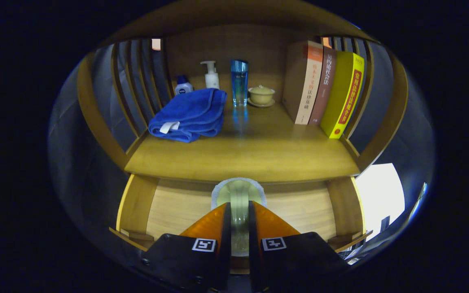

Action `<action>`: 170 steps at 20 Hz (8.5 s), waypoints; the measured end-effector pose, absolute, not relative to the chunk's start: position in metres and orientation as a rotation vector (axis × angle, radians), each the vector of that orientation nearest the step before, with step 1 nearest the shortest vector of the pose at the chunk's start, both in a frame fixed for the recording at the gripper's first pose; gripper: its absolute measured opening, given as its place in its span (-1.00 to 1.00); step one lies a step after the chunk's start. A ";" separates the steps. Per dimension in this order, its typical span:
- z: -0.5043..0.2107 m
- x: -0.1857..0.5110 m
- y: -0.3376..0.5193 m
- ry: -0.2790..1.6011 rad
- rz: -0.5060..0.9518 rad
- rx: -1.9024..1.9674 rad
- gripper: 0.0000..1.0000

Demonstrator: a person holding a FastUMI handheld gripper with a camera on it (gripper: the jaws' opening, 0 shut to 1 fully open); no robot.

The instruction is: Pull open the drawer, take out the items inside it, and place them on the countertop above the cabinet.

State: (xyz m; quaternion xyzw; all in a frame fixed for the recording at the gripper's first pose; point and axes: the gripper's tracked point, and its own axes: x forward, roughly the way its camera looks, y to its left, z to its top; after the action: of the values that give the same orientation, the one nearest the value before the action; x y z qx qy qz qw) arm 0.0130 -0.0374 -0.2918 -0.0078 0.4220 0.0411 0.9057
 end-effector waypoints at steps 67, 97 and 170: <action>-0.213 -0.091 -0.065 0.389 -0.015 -0.124 0.98; -0.323 -0.121 -0.035 0.466 -0.010 -0.115 0.91; -0.188 0.021 -0.012 0.301 0.021 -0.002 0.96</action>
State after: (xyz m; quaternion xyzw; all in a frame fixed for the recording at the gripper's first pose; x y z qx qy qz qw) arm 0.0209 -0.0122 -0.1878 -0.0008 0.1498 0.0106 0.9887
